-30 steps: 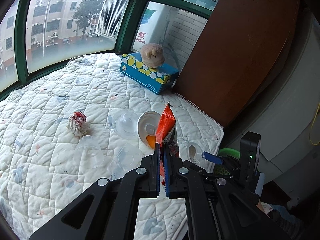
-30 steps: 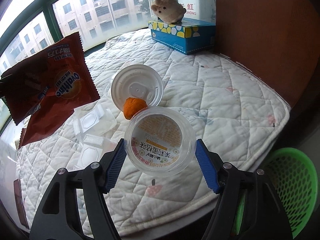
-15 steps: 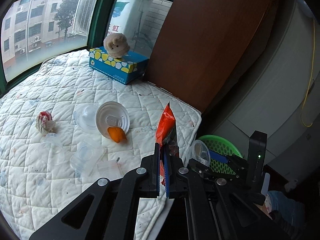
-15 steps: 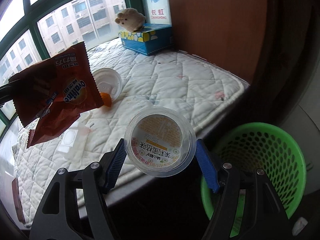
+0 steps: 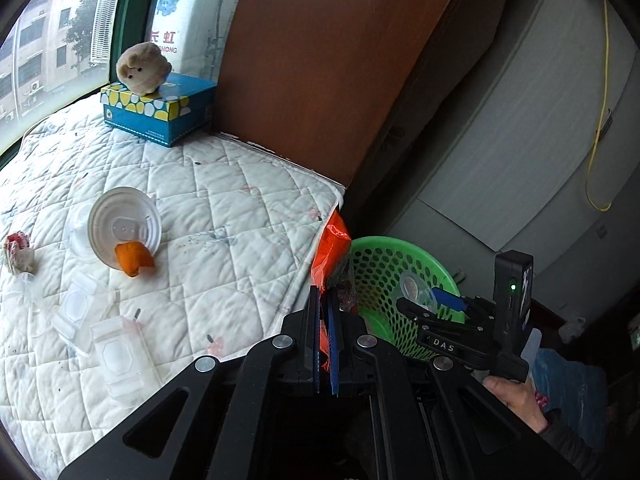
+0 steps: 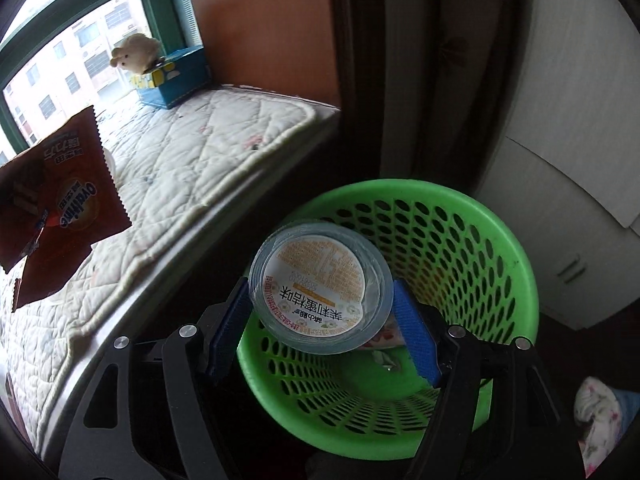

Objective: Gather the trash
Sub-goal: 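Drop the yogurt cup from the right tool into the basket while the left tool drops the packet, then move the right tool back to the mattress toward the orange lid tab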

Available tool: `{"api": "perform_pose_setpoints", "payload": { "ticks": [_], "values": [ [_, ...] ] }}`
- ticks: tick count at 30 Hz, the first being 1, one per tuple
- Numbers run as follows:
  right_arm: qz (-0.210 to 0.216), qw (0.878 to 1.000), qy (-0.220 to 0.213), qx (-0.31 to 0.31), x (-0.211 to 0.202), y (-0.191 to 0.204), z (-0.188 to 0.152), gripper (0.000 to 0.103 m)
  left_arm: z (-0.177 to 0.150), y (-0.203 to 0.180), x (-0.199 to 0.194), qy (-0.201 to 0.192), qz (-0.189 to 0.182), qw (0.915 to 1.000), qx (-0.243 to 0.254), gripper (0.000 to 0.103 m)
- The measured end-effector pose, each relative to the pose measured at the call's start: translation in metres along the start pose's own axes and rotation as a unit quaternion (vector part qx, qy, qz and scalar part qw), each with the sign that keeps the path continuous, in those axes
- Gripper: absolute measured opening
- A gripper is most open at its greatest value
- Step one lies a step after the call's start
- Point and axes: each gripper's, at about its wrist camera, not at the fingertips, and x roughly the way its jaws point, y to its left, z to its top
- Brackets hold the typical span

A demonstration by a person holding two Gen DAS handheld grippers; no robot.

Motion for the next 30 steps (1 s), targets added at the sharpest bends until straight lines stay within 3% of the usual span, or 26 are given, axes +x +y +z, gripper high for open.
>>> {"api": "perform_pose_setpoints", "payload": {
  "ticks": [2,24,27,29,30],
  "values": [
    [-0.009,1.000,0.001,0.012,-0.001,-0.012,-0.003,0.080,0.001,-0.009,0.008,0.008,-0.003,0.9999,0.006,0.004],
    [-0.016,0.996,-0.063,0.061,-0.067,-0.079,-0.020,0.085,-0.010,-0.096,0.119,0.101,-0.033,0.9925,0.060,0.006],
    [-0.017,0.995,-0.064,0.069,-0.071,-0.086,-0.023,0.085,-0.014,-0.100,0.129,0.106,-0.039,0.9917,0.062,0.018],
    [-0.017,0.995,-0.064,0.072,-0.072,-0.090,-0.026,0.085,-0.017,-0.103,0.133,0.108,-0.035,0.9917,0.060,0.035],
    [-0.017,0.995,-0.064,0.073,-0.073,-0.091,-0.027,0.085,-0.018,-0.102,0.133,0.108,-0.037,0.9917,0.058,0.035]
  ]
}}
